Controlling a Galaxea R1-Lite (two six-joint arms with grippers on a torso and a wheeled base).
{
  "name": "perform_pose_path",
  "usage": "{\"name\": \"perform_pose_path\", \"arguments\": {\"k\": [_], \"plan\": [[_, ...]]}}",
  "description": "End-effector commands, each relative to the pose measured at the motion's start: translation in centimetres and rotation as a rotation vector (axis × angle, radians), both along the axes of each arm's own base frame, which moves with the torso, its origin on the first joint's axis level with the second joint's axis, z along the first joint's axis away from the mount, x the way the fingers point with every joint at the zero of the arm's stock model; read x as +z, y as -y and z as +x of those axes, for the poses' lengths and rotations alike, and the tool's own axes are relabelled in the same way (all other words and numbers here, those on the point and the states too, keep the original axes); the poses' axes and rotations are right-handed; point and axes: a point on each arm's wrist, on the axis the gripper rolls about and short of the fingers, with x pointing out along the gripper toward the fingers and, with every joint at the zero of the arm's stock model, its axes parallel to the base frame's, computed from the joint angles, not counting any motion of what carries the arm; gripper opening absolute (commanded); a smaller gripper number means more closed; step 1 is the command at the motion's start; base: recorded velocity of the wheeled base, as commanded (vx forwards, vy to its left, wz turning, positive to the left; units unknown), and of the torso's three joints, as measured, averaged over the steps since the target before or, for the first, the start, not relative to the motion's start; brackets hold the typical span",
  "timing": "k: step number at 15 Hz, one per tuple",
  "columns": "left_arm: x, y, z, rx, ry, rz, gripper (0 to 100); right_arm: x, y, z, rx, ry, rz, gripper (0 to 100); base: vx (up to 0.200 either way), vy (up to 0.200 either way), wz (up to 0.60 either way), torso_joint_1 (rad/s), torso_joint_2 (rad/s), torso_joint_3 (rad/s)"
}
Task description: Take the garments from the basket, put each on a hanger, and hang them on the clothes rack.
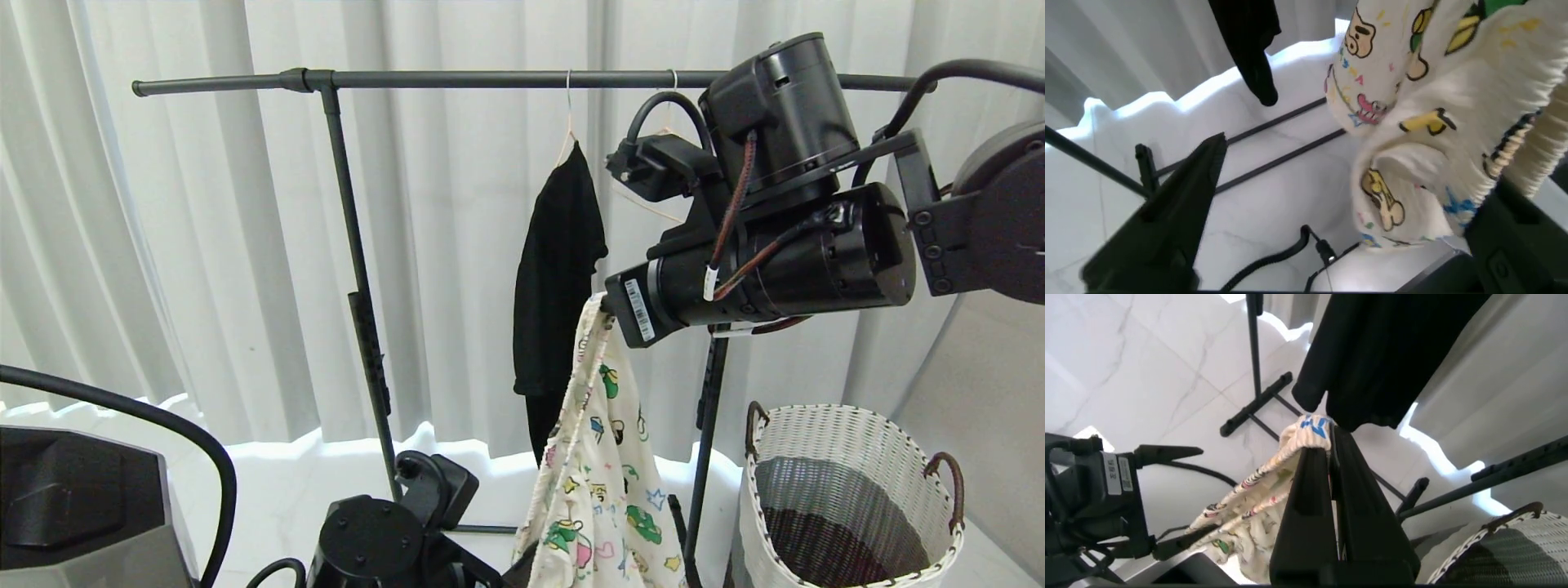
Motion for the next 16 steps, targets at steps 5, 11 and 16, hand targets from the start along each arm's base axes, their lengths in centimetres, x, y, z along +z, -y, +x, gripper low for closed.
{"name": "perform_pose_path", "arguments": {"k": [5,11,16], "plan": [[0.4,-1.0,-2.9,-0.082,0.005,0.056,0,-0.7,1.0,-0.4,-0.014,-0.022,-0.024,0,0.000,0.000,0.00,0.000,0.00,0.000],[1.5,-2.9,-4.2,-0.107,0.037,0.099,0,-3.1,4.7,-1.1,-0.079,-0.089,-0.095,0,0.000,0.000,0.00,0.000,0.00,0.000],[8.3,-1.4,-0.7,-0.034,-0.030,0.028,0,-3.4,7.9,-2.8,-0.115,-0.102,-0.107,0,0.000,0.000,0.00,0.000,0.00,0.000]]}}
